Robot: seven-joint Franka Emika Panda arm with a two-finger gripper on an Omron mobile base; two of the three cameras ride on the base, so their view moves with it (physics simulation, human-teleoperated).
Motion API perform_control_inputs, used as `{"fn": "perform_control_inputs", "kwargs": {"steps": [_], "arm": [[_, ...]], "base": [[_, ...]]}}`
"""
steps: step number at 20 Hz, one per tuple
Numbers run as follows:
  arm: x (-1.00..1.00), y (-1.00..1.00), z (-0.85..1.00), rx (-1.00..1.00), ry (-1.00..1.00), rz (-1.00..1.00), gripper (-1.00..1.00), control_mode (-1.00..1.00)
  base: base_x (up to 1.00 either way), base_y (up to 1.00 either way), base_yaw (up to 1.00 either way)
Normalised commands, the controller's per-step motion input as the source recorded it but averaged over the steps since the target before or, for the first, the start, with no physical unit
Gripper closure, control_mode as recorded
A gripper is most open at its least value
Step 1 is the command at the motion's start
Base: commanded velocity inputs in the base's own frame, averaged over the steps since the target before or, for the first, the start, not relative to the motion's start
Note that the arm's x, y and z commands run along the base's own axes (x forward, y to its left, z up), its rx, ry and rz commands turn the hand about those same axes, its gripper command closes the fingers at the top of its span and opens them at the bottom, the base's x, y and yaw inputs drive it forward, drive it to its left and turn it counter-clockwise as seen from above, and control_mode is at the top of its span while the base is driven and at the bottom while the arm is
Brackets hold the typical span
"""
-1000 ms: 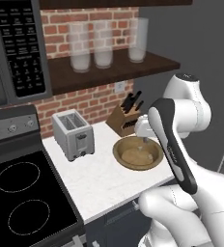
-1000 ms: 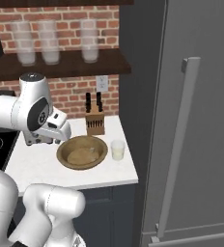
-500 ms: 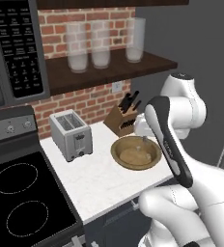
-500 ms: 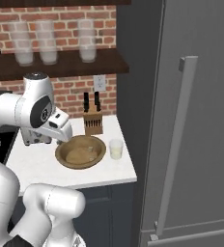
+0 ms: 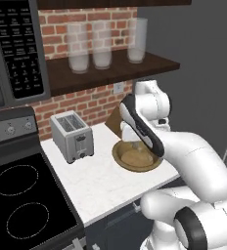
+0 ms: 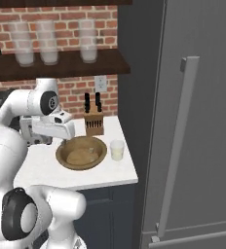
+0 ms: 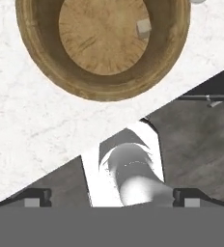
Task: Grab a lemon wedge from the fridge and one ice cube from the ice bowl, and put them in the glass of lemonade.
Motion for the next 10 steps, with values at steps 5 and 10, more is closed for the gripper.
{"fn": "perform_control_inputs", "kwargs": {"steps": [5,10], "arm": [[0.76,-0.21,-0.62,0.05,0.03,0.05,-1.0,-1.0],[0.59,-0.47,-0.82,0.02,-0.06,0.02,-1.0,-1.0]], "base": [[0.0,0.0,0.0],[0.0,0.0,0.0]]}}
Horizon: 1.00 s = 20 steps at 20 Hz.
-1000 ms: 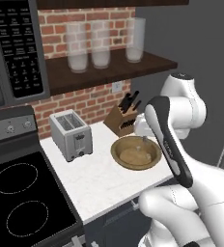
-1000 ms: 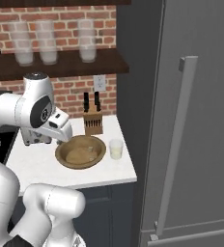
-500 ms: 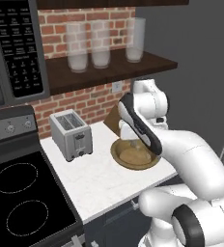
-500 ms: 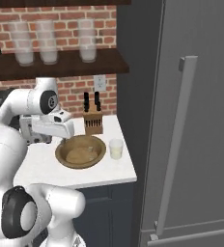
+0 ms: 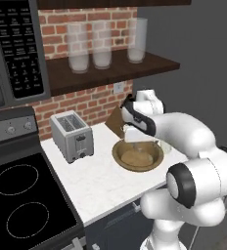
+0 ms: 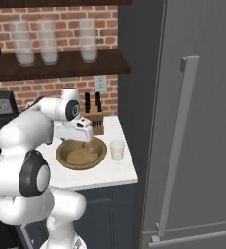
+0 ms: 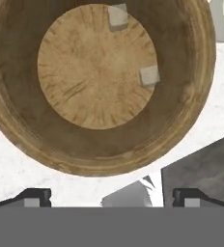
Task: Grab a lemon wedge from the fridge and one ice cube from the ice bowl, and put them in the glass of lemonade.
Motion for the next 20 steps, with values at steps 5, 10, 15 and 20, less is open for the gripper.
{"fn": "perform_control_inputs", "kwargs": {"steps": [5,10,15,20], "arm": [[0.38,-0.16,-0.98,0.0,0.0,0.01,-1.0,-1.0],[0.11,0.0,-0.35,-0.09,0.12,0.07,-1.0,-1.0],[0.02,0.0,-0.01,-0.16,0.13,0.13,-1.0,-1.0],[0.0,-0.05,0.0,-0.02,-0.01,0.1,-1.0,-1.0]], "base": [[0.0,0.0,0.0],[0.0,0.0,0.0],[0.0,0.0,0.0],[0.0,0.0,0.0]]}}
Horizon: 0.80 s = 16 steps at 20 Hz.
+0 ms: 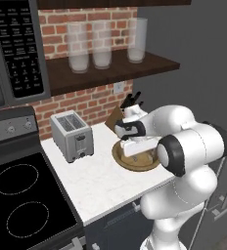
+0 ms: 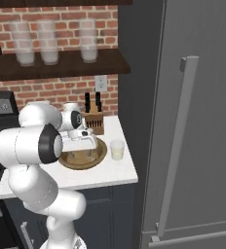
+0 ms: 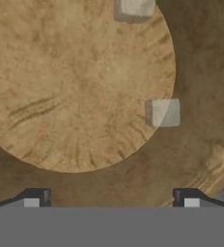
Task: Grab a lemon wedge from the fridge and one ice cube from the ice bowl, and put them in the glass of lemonade.
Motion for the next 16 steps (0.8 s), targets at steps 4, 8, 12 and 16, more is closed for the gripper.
{"fn": "perform_control_inputs", "kwargs": {"steps": [4,8,12,16], "arm": [[0.02,-0.25,-0.06,0.04,-0.07,0.08,-1.0,-1.0],[0.0,-0.28,-0.14,0.04,-0.06,0.05,-1.0,-1.0],[0.02,-0.09,-0.25,0.06,-0.09,0.04,-1.0,-1.0],[0.08,0.0,-0.08,0.01,-0.03,0.05,-1.0,-1.0]], "base": [[0.0,0.0,0.0],[0.0,0.0,0.0],[0.0,0.0,0.0],[0.0,0.0,0.0]]}}
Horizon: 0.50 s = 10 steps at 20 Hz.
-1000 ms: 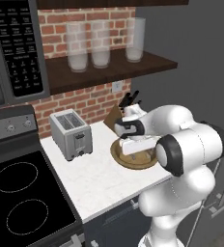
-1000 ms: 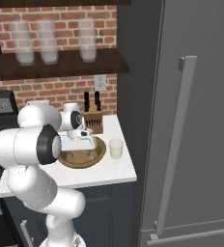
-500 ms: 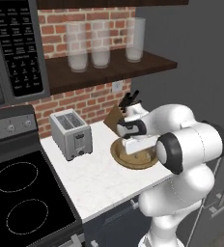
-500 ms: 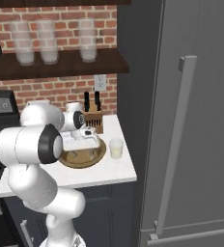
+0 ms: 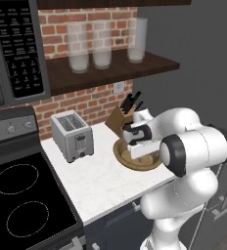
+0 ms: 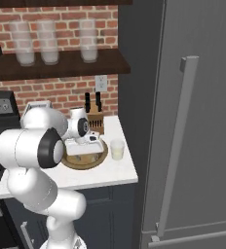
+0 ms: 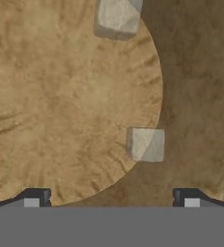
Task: Grab a lemon wedge from the fridge and one ice cube from the ice bowl, and put them in the glass of lemonade.
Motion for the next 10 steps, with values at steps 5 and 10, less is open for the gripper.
{"fn": "perform_control_inputs", "kwargs": {"steps": [5,10], "arm": [[0.0,0.0,0.0,0.0,-0.01,0.04,-1.0,-1.0],[0.0,0.02,0.0,0.0,-0.01,0.03,-1.0,-1.0]], "base": [[0.0,0.0,0.0],[0.0,0.0,0.0]]}}
